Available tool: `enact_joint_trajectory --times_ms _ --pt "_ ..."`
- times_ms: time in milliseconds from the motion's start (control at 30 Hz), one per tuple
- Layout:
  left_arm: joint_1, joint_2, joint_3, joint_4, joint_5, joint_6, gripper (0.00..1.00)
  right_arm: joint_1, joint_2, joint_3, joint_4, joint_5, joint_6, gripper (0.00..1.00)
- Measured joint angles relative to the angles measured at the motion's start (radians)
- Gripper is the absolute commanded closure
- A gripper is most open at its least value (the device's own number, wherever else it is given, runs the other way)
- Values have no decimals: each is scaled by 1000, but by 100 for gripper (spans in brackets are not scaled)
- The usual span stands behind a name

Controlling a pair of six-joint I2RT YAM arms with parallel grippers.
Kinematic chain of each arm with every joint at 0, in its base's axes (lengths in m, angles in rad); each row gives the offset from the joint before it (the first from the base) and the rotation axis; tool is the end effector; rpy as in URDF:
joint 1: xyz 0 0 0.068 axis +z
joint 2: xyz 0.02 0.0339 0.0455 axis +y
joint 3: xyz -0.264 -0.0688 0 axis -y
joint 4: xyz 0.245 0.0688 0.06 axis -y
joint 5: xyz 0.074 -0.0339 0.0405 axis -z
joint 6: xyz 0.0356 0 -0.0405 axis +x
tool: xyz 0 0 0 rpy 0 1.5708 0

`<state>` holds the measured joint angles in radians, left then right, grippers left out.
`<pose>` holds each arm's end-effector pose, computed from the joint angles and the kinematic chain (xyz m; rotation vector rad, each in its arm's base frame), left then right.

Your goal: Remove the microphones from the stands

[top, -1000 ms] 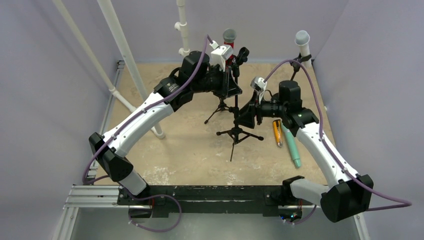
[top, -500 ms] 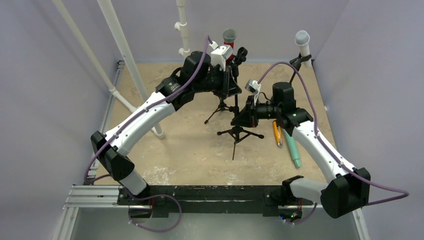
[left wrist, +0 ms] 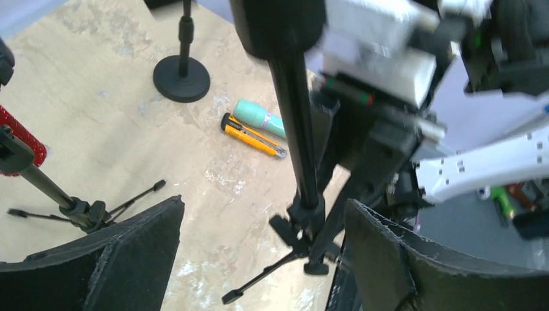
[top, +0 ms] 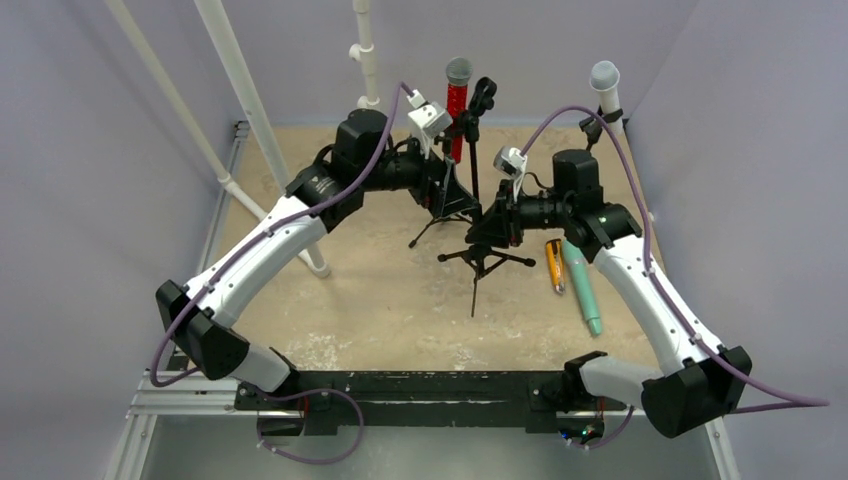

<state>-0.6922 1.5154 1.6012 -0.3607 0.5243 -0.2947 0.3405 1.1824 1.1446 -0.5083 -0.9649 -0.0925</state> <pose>0.2544 -0.2341 0.4294 0.7670 1.8185 -1.1506 0.2237 0.1103 0.3596 -0.9903 1.8001 1.1613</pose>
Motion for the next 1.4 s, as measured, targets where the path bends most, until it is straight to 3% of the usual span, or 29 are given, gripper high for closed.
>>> enact_joint_trajectory --times_ms 167,467,733,1033,1267,1400 --pt "11 -87 -44 -36 107 194 10 0 -16 56 -42 -41 3 100" --pt "-12 -116 6 -198 243 501 29 1 -24 71 -83 -141 26 100" --pt "-50 -39 42 -245 248 601 47 1 -24 71 -84 -167 34 100" --pt "-61 -14 60 -246 265 591 97 1 -40 71 -90 -165 31 100" --pt "-42 -6 44 -195 385 478 100 2 -74 71 -130 -151 -23 100" --pt "5 19 -22 -10 559 193 100 6 -79 97 -185 -129 -109 100"
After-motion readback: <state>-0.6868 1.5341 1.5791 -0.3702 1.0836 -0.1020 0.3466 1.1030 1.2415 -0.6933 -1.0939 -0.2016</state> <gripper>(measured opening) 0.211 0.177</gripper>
